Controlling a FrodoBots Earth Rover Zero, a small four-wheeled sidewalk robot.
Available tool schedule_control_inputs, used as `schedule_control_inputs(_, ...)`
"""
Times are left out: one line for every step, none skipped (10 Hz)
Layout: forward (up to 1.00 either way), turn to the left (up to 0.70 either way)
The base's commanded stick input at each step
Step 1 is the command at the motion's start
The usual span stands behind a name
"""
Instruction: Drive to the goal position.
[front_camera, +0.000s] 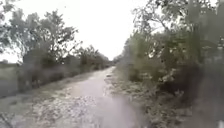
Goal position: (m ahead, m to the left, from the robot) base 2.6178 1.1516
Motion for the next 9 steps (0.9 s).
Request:
schedule_control_inputs(0.7, 0.17)
schedule_control_inputs(0.7, 0.07)
schedule_control_inputs(0.7, 0.01)
schedule_control_inputs(0.7, 0.01)
schedule_control_inputs(0.7, 0.01)
schedule_control_inputs(0.7, 0.01)
schedule_control_inputs(0.7, 0.01)
schedule_control_inputs(0.7, 0.01)
schedule_control_inputs(0.7, 0.01)
